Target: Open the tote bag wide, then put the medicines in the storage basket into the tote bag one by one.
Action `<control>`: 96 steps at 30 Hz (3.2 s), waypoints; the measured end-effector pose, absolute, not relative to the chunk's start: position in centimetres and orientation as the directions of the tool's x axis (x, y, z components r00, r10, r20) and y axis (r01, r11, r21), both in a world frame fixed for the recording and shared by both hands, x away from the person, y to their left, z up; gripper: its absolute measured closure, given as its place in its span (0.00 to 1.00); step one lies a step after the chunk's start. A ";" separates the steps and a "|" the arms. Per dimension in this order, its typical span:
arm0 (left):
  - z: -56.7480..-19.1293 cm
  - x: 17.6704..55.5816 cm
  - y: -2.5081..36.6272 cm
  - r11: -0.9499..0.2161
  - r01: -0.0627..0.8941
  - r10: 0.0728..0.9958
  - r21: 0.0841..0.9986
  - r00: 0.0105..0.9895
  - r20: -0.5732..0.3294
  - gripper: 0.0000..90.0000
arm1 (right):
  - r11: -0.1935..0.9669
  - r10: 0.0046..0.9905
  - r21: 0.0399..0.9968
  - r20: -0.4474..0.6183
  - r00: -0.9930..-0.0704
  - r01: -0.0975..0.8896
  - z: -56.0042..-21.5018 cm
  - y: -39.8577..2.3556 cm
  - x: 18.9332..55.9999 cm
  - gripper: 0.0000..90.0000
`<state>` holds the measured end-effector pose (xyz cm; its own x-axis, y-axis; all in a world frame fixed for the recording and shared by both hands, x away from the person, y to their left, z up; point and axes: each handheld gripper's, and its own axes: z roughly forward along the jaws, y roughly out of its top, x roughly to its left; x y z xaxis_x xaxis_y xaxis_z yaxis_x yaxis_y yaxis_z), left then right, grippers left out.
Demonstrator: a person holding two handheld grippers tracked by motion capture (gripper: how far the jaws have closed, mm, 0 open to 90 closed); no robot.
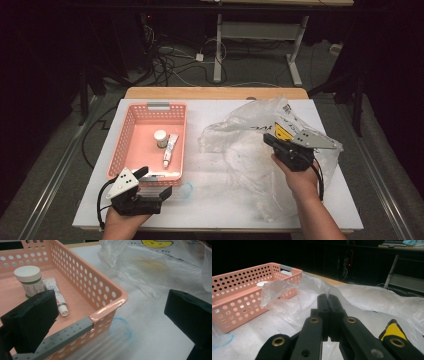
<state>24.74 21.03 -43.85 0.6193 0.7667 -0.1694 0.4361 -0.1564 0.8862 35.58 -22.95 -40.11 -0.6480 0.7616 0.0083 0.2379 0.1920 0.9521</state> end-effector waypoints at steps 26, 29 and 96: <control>-41.1 28.1 21.0 -0.132 0.433 0.798 0.892 0.580 -0.164 0.00 | 0.191 0.751 0.952 0.016 -0.660 0.241 -40.5 -23.3 35.5 1.00; -40.4 29.1 21.1 -0.128 0.428 0.804 0.895 0.573 -0.159 0.00 | 0.192 0.751 0.951 0.017 -0.660 0.242 -40.5 -23.3 35.5 1.00; -42.5 41.1 19.6 -0.352 0.848 0.859 0.396 0.461 -0.224 0.37 | 0.197 0.744 0.954 0.004 -0.668 0.225 -40.2 -23.4 35.1 1.00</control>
